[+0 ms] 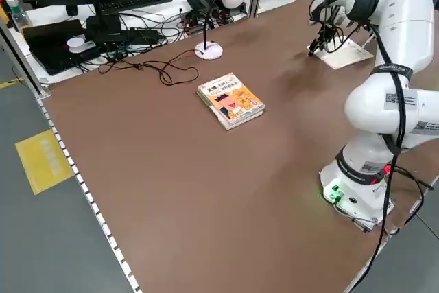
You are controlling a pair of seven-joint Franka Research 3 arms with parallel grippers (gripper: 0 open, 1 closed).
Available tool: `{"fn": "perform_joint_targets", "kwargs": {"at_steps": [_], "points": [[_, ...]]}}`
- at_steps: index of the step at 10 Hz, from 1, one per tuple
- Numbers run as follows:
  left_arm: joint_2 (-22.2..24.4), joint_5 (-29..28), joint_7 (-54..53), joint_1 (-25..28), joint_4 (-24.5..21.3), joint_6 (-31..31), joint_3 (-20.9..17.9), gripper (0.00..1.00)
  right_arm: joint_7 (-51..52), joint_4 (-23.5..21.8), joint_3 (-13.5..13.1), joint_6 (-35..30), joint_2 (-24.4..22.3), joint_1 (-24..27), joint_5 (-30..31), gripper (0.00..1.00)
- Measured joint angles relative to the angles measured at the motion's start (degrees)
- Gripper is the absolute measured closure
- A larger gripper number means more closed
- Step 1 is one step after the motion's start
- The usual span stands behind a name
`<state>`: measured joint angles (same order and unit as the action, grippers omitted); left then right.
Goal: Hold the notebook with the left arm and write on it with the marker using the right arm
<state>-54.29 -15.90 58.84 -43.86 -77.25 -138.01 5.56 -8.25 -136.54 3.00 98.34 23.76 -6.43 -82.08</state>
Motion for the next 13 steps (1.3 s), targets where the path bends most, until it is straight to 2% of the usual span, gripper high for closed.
{"fn": "perform_joint_targets", "kwargs": {"at_steps": [10,13], "points": [[0.0,0.0,0.0,0.0,0.0,0.0,0.0,0.0,1.5,-0.2,0.1,1.0,1.0,-0.3,0.0,0.83],[0.0,0.0,0.0,0.0,0.0,0.0,0.0,0.0,0.1,-0.3,0.1,-0.9,1.2,-0.2,-0.1,0.83]]}}
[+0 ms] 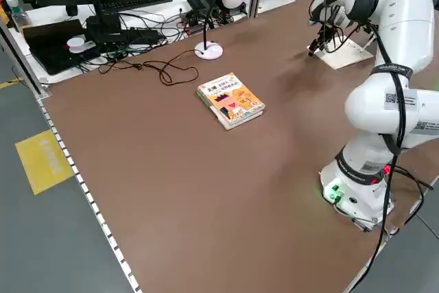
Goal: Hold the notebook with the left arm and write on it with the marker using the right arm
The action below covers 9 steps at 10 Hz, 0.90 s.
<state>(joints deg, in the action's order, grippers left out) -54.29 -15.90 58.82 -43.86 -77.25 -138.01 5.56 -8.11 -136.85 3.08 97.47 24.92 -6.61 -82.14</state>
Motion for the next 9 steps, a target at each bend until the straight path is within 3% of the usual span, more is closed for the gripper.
{"fn": "perform_joint_targets", "kwargs": {"at_steps": [9], "points": [[0.0,0.0,0.0,0.0,0.0,0.0,0.0,0.0,-9.7,1.5,0.0,-10.5,-0.6,3.9,-1.3,0.83]]}}
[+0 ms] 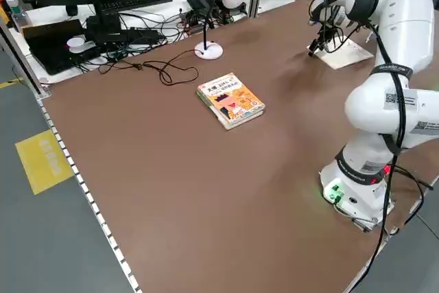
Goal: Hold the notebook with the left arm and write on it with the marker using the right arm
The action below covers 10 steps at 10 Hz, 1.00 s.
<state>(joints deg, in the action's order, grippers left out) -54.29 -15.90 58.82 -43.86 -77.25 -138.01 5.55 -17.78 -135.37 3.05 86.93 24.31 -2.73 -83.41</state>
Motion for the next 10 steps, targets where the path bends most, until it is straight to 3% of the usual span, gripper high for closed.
{"fn": "perform_joint_targets", "kwargs": {"at_steps": [10], "points": [[0.0,0.0,0.0,0.0,0.0,0.0,0.0,0.0,7.2,-0.4,0.3,3.6,3.0,-1.2,1.2,0.83]]}}
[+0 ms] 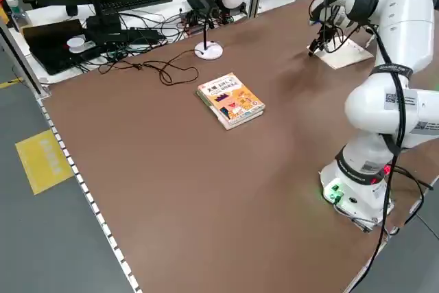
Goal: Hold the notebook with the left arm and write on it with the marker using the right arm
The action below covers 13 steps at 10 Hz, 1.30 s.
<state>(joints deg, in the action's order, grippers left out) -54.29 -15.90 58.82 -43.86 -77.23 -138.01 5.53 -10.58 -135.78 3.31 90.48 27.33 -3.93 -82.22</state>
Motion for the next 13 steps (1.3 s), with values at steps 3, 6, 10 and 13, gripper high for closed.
{"fn": "perform_joint_targets", "kwargs": {"at_steps": [3,6,10,13], "points": [[0.0,0.0,0.0,0.0,0.0,0.0,0.0,0.0,1.1,0.0,0.1,2.3,0.2,-0.9,0.0,0.83],[0.0,0.0,0.0,0.0,0.0,0.0,0.0,0.0,1.3,0.1,0.0,2.5,0.3,-0.9,0.1,0.83],[0.0,0.0,0.0,0.0,0.0,0.0,0.0,0.0,1.3,0.3,0.0,3.2,0.8,-1.0,0.1,0.83],[0.0,0.0,0.0,0.0,0.0,0.0,0.0,0.0,1.9,0.9,0.1,3.9,1.7,-1.1,0.1,0.83]]}}
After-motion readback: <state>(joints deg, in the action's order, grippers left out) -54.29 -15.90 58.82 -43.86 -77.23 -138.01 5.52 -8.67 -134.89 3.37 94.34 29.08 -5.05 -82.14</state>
